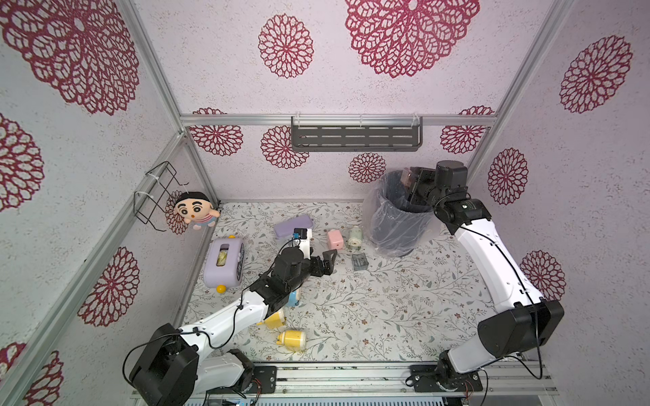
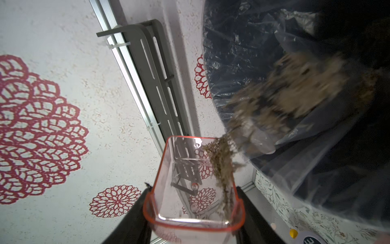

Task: Take out the pencil sharpener tray and clean the shavings
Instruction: Pour the shavings into the trash bin.

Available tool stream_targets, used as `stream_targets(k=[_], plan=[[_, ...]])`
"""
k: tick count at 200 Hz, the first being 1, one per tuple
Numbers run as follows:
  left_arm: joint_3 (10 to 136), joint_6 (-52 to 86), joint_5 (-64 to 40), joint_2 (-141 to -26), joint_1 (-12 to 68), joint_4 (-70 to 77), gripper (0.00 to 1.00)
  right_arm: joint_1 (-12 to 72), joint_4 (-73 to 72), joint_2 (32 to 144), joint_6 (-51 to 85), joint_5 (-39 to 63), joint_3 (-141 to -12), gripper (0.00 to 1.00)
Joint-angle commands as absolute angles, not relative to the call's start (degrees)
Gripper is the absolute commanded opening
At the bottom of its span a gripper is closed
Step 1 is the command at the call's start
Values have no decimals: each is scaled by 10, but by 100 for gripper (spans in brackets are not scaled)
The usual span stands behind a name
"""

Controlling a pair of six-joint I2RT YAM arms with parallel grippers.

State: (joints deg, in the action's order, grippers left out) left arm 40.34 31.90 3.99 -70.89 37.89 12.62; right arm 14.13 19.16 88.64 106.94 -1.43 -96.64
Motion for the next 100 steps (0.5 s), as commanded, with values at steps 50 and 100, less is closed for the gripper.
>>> stream_targets(k=[50, 100], plan=[[397, 313, 48, -709, 386, 134, 97, 154, 110, 863, 1115, -35, -906, 44], [390, 315, 53, -702, 386, 141, 97, 155, 108, 843, 1099, -38, -912, 44]])
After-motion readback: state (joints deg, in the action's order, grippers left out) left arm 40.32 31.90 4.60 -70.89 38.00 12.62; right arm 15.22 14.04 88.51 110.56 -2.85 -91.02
